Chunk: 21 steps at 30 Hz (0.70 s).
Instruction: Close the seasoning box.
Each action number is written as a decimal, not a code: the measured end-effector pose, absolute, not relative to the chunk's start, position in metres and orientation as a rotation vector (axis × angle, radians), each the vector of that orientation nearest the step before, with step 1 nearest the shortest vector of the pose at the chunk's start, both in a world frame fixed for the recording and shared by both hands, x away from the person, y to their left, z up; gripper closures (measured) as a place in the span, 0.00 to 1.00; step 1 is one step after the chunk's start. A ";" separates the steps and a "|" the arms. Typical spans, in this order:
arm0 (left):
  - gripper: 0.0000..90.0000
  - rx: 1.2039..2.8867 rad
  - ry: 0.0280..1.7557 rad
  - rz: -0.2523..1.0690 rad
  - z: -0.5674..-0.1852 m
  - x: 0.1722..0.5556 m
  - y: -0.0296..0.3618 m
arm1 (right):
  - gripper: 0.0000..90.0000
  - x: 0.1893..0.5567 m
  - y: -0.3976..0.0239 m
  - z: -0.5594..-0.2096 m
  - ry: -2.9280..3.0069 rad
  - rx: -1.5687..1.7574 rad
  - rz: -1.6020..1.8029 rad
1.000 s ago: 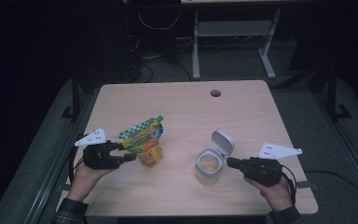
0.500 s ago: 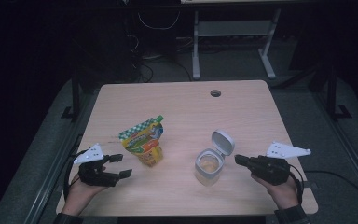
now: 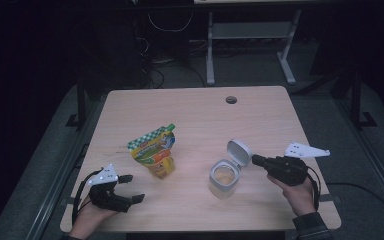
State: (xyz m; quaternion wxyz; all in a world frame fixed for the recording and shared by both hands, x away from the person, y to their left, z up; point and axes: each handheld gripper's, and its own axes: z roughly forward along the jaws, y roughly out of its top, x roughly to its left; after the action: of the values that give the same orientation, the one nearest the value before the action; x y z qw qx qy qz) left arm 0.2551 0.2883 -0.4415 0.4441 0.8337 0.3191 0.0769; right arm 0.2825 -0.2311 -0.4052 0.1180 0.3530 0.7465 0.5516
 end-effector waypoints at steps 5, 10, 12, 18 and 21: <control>0.15 2.087 0.782 0.169 -0.446 0.256 0.283 | 1.00 0.287 -0.220 -0.401 2.192 1.002 1.620; 0.15 2.092 0.779 0.160 -0.447 0.257 0.282 | 1.00 0.286 -0.216 -0.400 2.196 0.991 1.619; 0.15 2.093 0.773 0.158 -0.447 0.257 0.282 | 1.00 0.286 -0.214 -0.400 2.198 0.981 1.625; 0.15 2.083 0.780 0.153 -0.448 0.257 0.282 | 1.00 0.285 -0.210 -0.401 2.220 0.973 1.624; 0.15 2.084 0.778 0.151 -0.448 0.257 0.282 | 1.00 0.284 -0.207 -0.401 2.230 0.963 1.623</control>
State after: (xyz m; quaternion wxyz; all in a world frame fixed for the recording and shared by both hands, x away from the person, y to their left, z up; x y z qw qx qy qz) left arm 0.2569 0.2821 -0.4480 0.4402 0.8393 0.3132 0.0609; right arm 0.2839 -0.2074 -0.4012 0.1100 0.3275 0.7587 0.5523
